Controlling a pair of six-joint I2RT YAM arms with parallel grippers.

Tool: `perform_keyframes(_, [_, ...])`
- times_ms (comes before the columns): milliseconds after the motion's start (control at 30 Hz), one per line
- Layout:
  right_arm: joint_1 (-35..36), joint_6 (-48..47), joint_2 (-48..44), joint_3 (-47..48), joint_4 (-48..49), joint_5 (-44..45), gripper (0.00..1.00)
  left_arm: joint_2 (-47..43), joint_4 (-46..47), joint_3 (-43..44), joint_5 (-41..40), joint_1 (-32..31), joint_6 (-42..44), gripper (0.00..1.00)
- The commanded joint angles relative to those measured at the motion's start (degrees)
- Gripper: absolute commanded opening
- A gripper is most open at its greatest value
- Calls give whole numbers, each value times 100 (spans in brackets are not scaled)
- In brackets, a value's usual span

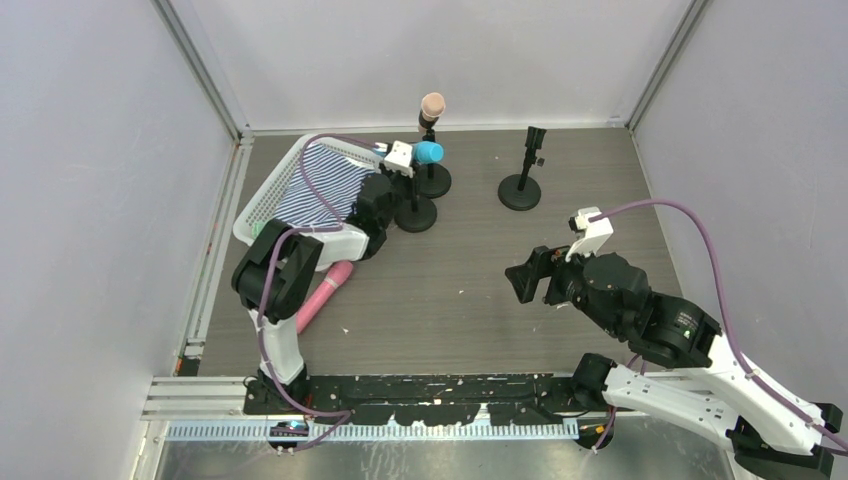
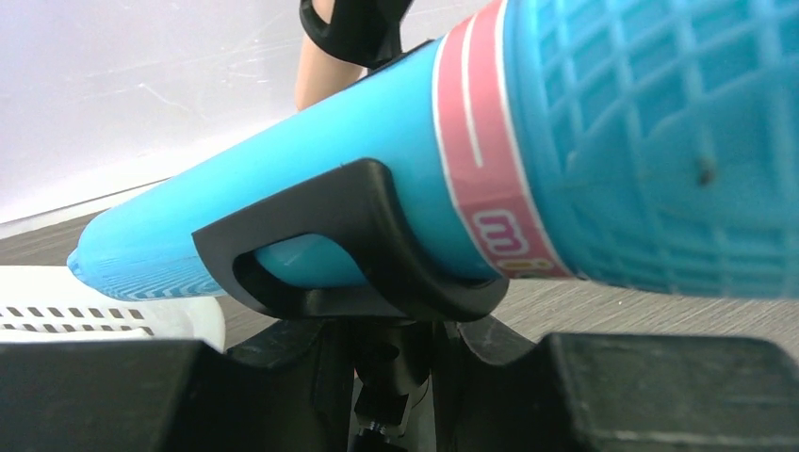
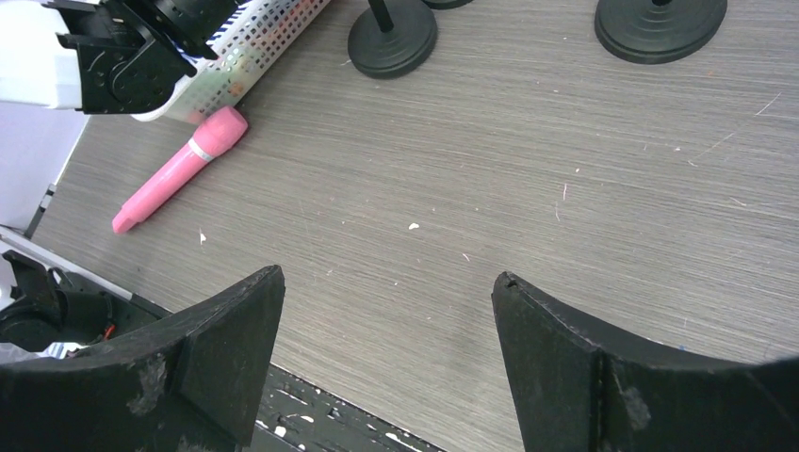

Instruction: Attach the microphones to the stand

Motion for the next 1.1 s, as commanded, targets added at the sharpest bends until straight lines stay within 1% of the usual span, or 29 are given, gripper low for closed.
perform_keyframes(0, [-3, -43, 62, 12, 224, 46, 86, -185, 708, 43, 238, 96, -54, 35])
perform_keyframes(33, [-3, -41, 81, 21, 237, 37, 86, -227, 668, -12, 282, 95, -82, 41])
perform_keyframes(67, [-1, -29, 106, 36, 240, 32, 86, -267, 621, -76, 324, 97, -132, 50])
perform_keyframes(133, [-3, 12, 159, 71, 221, 54, 86, -395, 547, -229, 376, 92, -248, 61])
perform_keyframes(200, [3, 78, 204, 100, 183, 134, 86, -576, 516, -417, 424, 94, -361, 76])
perform_keyframes(267, [-3, 148, 218, 94, 162, 239, 86, -753, 441, -625, 454, 88, -524, 88])
perform_keyframes(333, [-6, 220, 216, 64, 148, 381, 86, -1043, 348, -869, 496, 80, -685, 97])
perform_keyframes(367, [-6, 257, 212, 47, 144, 463, 86, -1197, 302, -1003, 496, 67, -755, 99])
perform_keyframes(500, [-5, 429, 192, -66, 206, 997, 86, -1943, -204, -1534, 337, -54, -941, 100])
perform_keyframes(633, [-9, 537, 103, -224, 423, 1603, 86, -2999, -1334, -1980, -153, -289, -1151, 100])
perform_keyframes(667, [-9, 520, 95, -278, 544, 1707, 86, -3265, -1737, -2038, -320, -338, -1304, 100])
perform_keyframes(733, [-4, 450, 143, -334, 658, 1907, 85, -3863, -2827, -2021, -647, -376, -1636, 100])
perform_keyframes(800, [-6, 351, 296, -303, 681, 2059, 85, -4403, -4056, -1922, -985, -381, -2036, 100])
perform_keyframes(900, [-24, 178, 664, -219, 762, 2280, 85, -5181, -5702, -1781, -1256, -378, -2484, 100])
perform_keyframes(1000, [-321, -61, 1028, -141, 962, 2117, 84, -5726, -6896, -1704, -1502, -361, -2671, 100])
perform_keyframes(1067, [-812, -134, 1270, -63, 1111, 1661, 84, -5998, -7507, -1687, -1690, -337, -2746, 100])
